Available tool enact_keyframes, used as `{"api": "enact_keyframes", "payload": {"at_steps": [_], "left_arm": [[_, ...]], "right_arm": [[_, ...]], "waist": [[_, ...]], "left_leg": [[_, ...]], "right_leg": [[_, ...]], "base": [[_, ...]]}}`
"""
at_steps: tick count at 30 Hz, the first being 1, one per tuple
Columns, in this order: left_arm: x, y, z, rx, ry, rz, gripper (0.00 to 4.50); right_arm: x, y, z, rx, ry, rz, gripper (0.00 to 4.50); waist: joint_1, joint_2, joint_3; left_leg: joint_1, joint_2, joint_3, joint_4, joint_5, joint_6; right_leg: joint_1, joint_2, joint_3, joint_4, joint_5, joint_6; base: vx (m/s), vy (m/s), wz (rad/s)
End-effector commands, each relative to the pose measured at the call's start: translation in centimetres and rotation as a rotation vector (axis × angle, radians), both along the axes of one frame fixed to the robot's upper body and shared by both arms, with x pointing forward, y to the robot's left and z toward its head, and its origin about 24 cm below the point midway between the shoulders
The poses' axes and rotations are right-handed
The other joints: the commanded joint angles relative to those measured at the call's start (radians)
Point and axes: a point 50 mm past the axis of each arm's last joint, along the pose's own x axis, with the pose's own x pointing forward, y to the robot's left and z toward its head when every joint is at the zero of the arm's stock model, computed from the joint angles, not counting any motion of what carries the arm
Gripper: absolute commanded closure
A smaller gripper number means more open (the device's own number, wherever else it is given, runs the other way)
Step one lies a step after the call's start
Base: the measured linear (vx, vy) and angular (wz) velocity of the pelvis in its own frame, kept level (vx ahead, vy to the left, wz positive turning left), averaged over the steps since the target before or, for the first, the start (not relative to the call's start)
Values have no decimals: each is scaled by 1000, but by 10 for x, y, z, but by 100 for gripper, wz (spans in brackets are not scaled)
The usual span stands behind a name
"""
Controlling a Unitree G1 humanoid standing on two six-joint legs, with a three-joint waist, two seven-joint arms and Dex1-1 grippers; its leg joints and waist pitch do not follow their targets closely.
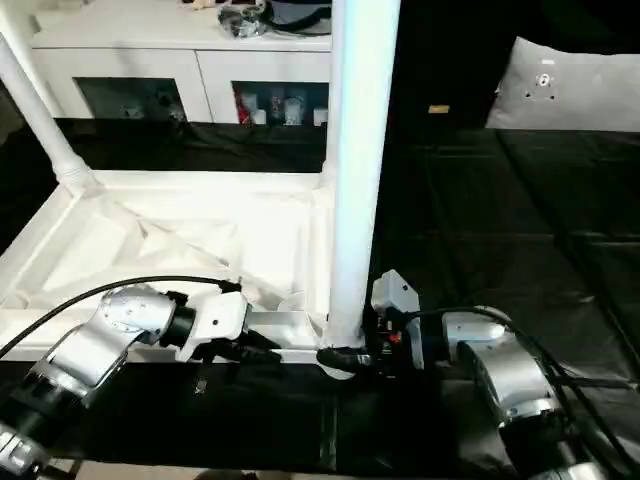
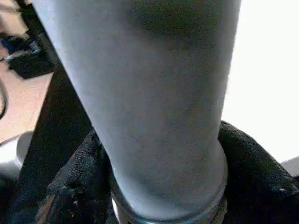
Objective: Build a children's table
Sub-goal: Rotate leg to tighten
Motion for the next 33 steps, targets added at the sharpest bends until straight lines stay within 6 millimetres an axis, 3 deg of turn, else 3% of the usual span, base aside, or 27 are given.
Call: {"api": "enact_keyframes", "payload": {"at_steps": [1, 3, 4, 7, 8, 10, 12, 15, 20, 22, 23, 24, 25, 28, 30, 33], "left_arm": [[-3, -18, -3, -33, 18, 72, 450], [-2, -21, -3, -45, 21, 117, 450], [-2, -27, -3, -72, 36, 183, 450], [-1, -36, -2, -99, 45, 254, 450], [0, -40, -2, -103, 37, 282, 450], [1, -46, -2, -105, 21, 332, 450], [4, -56, 0, -107, -8, 396, 450], [7, -61, 0, -99, -26, 420, 450], [10, -56, 2, -75, -45, 422, 450], [10, -50, 2, -76, -58, 388, 450], [10, -49, 2, -79, -60, 381, 450], [10, -45, 2, -78, -53, 358, 450], [10, -43, 2, -74, -54, 345, 450], [9, -34, 3, -45, -52, 262, 450], [10, -28, 3, -21, -58, 227, 450], [11, -19, 1, 26, -67, 162, 450]], "right_arm": [[14, 11, -7, -19, -10, -199, 175], [19, 13, -10, -35, -15, -273, 175], [28, 18, -14, -37, 2, -402, 175], [35, 24, -17, -37, 21, -523, 176], [38, 27, -19, -41, 23, -573, 176], [43, 31, -20, -41, 16, -651, 176], [48, 38, -19, -3, 26, -746, 176], [47, 43, -17, 12, -1, -715, 106], [44, 35, -10, 42, -44, -673, 67], [41, 27, -6, 33, -80, -609, 46], [40, 25, -6, 28, -88, -592, 34], [37, 19, -3, 14, -109, -541, 34], [36, 16, -2, 15, -113, -529, 15], [32, 2, 6, 18, -128, -438, 4], [30, -4, 8, -16, -135, -380, 4], [27, -11, 11, -71, -144, -260, 4]], "waist": [[-10, -13, -43], [-21, -14, -37], [-32, -13, -37], [-60, -12, -33], [-67, -13, -35], [-73, -14, -34], [-73, -12, -34], [-69, -12, -38], [-60, -5, -47], [-50, 0, -54], [-47, -3, -56], [-44, 5, -58], [-44, -1, -59], [-40, 0, -56], [-36, -5, -51], [-30, -4, -46]], "left_leg": [[18, 61, -22, -73, -205, 47], [21, 56, -25, -78, -267, 15], [19, 57, -29, -82, -283, -2], [19, 54, -34, -88, -329, -27], [16, 54, -36, -88, -326, -29], [22, 51, -31, -84, -327, -20], [22, 50, -30, -83, -320, -11], [21, 53, -29, -82, -297, -4], [19, 53, -25, -75, -221, 25], [15, 53, -23, -68, -148, 54], [12, 53, -24, -65, -117, 71], [11, 52, -26, -62, -103, 77], [10, 51, -24, -60, -94, 94], [10, 52, -23, -60, -114, 110], [12, 54, -22, -63, -146, 102], [17, 58, -22, -68, -188, 78]], "right_leg": [[30, -86, 44, -77, -140, -228], [29, -89, 45, -90, -273, -205], [31, -91, 46, -90, -320, -188], [28, -87, 46, -95, -370, -168], [31, -88, 47, -96, -359, -164], [23, -85, 51, -101, -346, -166], [23, -85, 52, -104, -351, -164], [25, -83, 53, -102, -304, -163], [32, -80, 51, -89, -130, -195], [40, -78, 48, -79, 1, -205], [42, -79, 46, -72, 63, -213], [43, -80, 45, -68, 88, -216], [45, -78, 43, -67, 117, -218], [45, -83, 41, -71, 78, -226], [42, -81, 40, -79, -16, -218], [36, -82, 42, -86, -118, -208]], "base": [[0, 0, 0], [0, 0, 0], [0, 0, 0], [0, 0, 0], [0, 0, 0], [0, 0, 0], [0, 0, 0], [0, 0, 0], [0, 0, 0], [0, 0, 0], [0, 0, 0], [0, 0, 0], [0, 0, 0], [0, 0, 0], [0, 0, 0], [0, 0, 0]]}}
